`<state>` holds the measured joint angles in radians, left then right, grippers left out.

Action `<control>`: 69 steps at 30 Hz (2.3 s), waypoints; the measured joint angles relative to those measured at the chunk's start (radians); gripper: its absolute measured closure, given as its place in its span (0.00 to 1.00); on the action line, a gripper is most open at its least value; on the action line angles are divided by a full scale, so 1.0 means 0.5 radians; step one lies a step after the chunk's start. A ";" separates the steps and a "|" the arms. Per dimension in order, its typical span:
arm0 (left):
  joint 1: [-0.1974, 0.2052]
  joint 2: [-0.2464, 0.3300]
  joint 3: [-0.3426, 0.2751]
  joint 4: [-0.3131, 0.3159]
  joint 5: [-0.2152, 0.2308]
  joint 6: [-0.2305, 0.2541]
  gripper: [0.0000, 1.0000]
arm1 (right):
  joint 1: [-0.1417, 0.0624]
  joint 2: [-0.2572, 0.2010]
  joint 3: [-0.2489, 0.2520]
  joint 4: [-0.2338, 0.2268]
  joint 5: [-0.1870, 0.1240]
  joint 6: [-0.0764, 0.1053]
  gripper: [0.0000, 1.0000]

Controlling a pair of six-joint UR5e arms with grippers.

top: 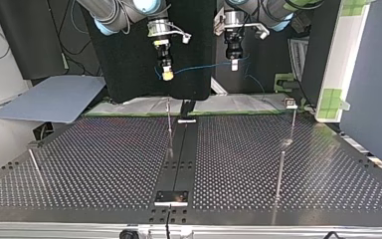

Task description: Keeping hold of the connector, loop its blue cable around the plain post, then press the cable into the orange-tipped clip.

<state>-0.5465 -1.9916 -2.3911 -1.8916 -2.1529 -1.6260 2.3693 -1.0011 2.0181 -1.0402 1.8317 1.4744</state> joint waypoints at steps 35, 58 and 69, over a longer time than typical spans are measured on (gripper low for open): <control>0.000 0.000 0.000 0.000 0.000 0.000 0.85 | 0.000 0.000 0.000 0.000 0.000 0.000 1.00; 0.000 0.000 0.000 0.000 0.000 0.000 0.90 | 0.000 0.000 0.000 0.000 0.000 0.000 1.00; 0.000 0.000 0.000 0.000 0.000 0.000 0.90 | 0.000 0.000 0.000 0.000 0.000 0.000 1.00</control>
<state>-0.5465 -1.9916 -2.3911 -1.8916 -2.1529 -1.6260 2.3693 -1.0011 2.0181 -1.0402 1.8318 1.4745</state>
